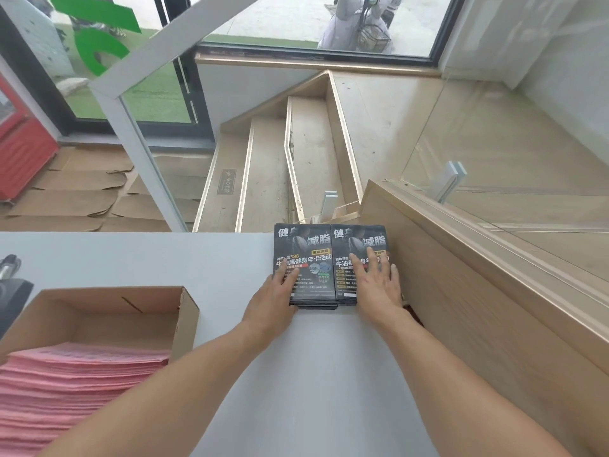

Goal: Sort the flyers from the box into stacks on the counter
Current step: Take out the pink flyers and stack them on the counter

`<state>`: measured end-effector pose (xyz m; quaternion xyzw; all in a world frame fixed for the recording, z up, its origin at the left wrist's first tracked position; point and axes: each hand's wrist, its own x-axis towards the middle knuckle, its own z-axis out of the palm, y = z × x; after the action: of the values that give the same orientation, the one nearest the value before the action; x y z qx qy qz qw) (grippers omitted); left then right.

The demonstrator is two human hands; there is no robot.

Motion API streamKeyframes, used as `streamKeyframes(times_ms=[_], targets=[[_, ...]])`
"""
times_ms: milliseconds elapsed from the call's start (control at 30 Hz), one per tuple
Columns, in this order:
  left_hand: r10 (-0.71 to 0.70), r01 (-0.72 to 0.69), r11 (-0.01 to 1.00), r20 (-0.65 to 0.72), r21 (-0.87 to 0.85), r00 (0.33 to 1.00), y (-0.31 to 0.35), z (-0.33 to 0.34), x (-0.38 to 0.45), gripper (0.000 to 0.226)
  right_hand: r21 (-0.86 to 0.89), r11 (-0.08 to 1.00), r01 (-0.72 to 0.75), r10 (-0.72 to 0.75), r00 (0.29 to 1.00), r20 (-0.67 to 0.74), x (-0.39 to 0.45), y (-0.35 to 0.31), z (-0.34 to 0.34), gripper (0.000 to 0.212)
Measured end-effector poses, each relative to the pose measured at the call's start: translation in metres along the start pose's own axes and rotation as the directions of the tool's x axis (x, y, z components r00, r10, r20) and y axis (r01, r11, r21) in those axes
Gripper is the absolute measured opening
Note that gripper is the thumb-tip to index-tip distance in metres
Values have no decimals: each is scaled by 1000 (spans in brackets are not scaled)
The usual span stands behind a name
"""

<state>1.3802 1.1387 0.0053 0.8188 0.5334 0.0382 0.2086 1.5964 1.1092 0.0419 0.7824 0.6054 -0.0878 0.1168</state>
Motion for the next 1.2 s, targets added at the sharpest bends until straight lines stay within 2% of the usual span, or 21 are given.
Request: streamKeyframes(times_ms=[67,133,200,300,367,433,500,567,600,667,733,800,933,1100,1200], targets=[[-30,31,998,15,-50,999,4,0,-5,92,49,998,30,-30,999,-19,-6,-11,-7,108],[-85,86,992,23,-94,996,9,-8,-15,102,158,983,93,-77,992,-105,-12,-28,-16,103],[-130,122,983,-48,-136,990,11,-24,-32,100,310,928,206,-123,956,-266,-17,-51,-27,84],[-239,185,949,-195,-257,951,-6,-56,-69,85,546,726,419,-134,864,-485,-26,-102,-42,55],[-338,222,908,-308,-356,889,-30,-79,-103,75,610,596,522,-168,824,-542,-40,-144,-50,41],[-422,258,885,-437,-387,794,-58,-101,-144,62,616,500,609,-268,785,-559,-61,-186,-56,32],[-508,329,852,-493,-408,706,-83,-117,-188,53,597,413,687,-417,726,-547,-85,-223,-59,24],[-576,423,817,-499,-393,648,-110,-124,-227,51,587,350,730,-596,657,-461,-108,-255,-60,18],[-590,477,808,-488,-347,644,-126,-123,-243,53,584,350,732,-677,629,-383,-118,-269,-59,17],[-595,575,797,-405,-186,694,-155,-114,-270,64,582,409,703,-771,608,-192,-131,-293,-57,21],[-581,606,795,-301,-14,756,-175,-98,-286,74,562,512,650,-771,636,-33,-133,-310,-50,31],[-558,591,806,-282,43,781,-181,-89,-293,77,529,591,609,-737,675,46,-130,-319,-45,34],[-545,583,812,-309,40,780,-183,-89,-293,74,555,640,531,-673,737,71,-121,-326,-44,21],[-518,555,829,-289,62,805,-186,-86,-297,74,561,683,468,-612,786,89,-120,-330,-40,28],[-511,548,834,-288,62,810,-186,-87,-298,74,581,692,429,-578,812,88,-123,-331,-39,23]])
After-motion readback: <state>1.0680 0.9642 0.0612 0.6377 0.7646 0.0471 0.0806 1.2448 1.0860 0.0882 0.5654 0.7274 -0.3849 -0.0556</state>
